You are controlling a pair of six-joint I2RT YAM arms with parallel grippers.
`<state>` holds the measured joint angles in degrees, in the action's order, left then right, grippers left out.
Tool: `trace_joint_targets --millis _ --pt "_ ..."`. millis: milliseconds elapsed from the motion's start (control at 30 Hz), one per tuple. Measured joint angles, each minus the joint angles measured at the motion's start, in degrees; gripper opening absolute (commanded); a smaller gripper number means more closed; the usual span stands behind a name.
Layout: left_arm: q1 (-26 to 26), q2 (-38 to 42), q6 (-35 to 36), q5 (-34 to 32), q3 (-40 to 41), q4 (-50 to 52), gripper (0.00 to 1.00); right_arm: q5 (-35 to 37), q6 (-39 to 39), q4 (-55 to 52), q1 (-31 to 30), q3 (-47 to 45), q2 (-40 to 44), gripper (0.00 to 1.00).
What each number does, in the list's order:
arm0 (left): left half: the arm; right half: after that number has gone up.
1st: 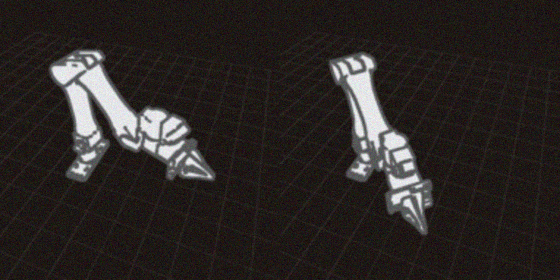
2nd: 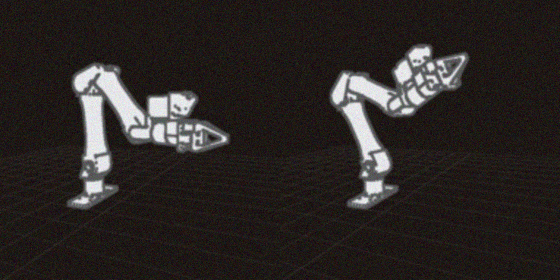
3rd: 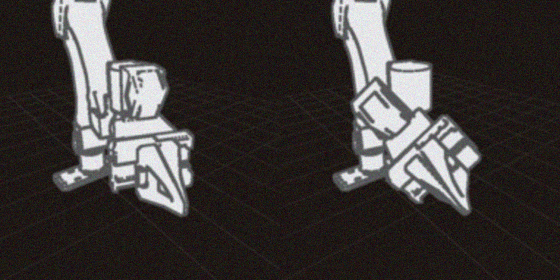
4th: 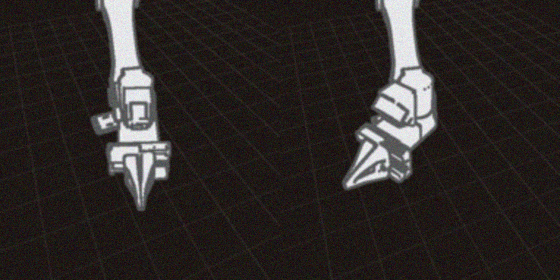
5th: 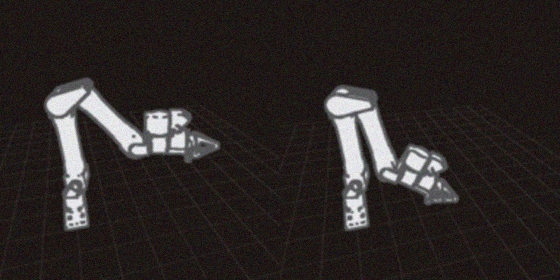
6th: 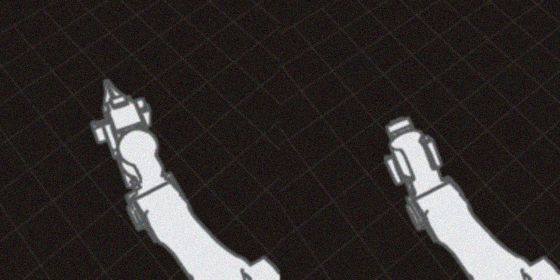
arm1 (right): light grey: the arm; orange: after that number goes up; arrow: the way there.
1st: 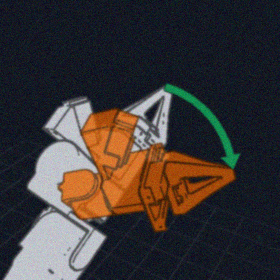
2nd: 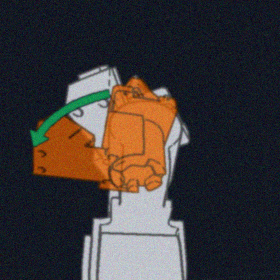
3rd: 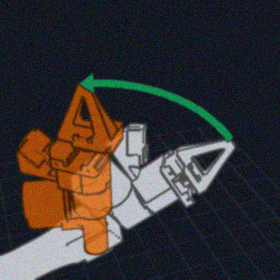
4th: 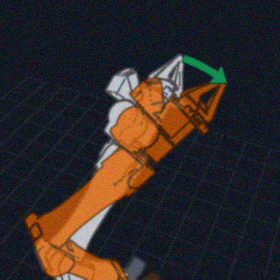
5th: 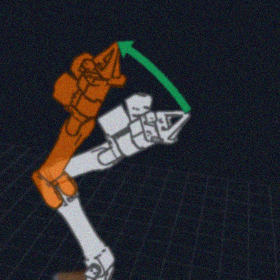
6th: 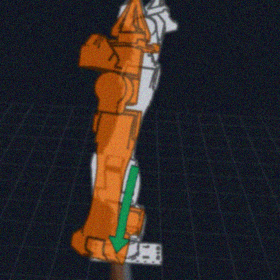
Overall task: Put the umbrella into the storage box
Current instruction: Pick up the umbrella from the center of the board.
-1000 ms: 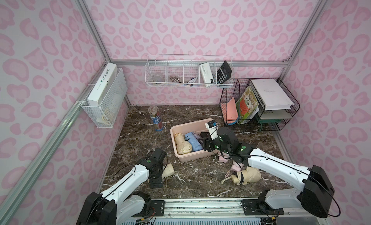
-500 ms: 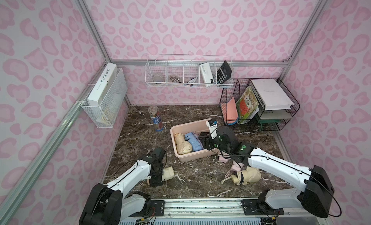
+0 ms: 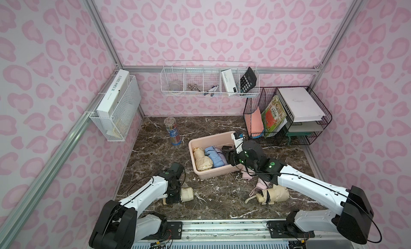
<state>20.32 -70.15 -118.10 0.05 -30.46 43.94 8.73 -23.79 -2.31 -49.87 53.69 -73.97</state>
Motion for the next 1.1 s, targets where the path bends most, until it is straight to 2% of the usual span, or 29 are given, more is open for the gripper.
trace_joint_targets --millis 400,667,833,1100 --pt "-0.1 0.1 1.1 -0.2 -0.1 0.1 0.32 -0.5 0.0 1.3 0.0 -1.9 1.0 0.67" --pt "-0.1 2.9 3.3 -0.7 -0.2 0.2 0.23 -1.2 0.0 1.6 0.0 -1.9 0.9 0.67" --pt "-0.2 5.5 7.8 -4.1 -3.1 2.3 0.18 -2.3 0.0 2.3 0.0 -1.9 0.8 0.67" --pt "-0.2 11.1 18.1 -8.8 -9.3 10.9 0.17 -5.3 -0.6 3.3 0.0 -1.3 -0.2 0.68"
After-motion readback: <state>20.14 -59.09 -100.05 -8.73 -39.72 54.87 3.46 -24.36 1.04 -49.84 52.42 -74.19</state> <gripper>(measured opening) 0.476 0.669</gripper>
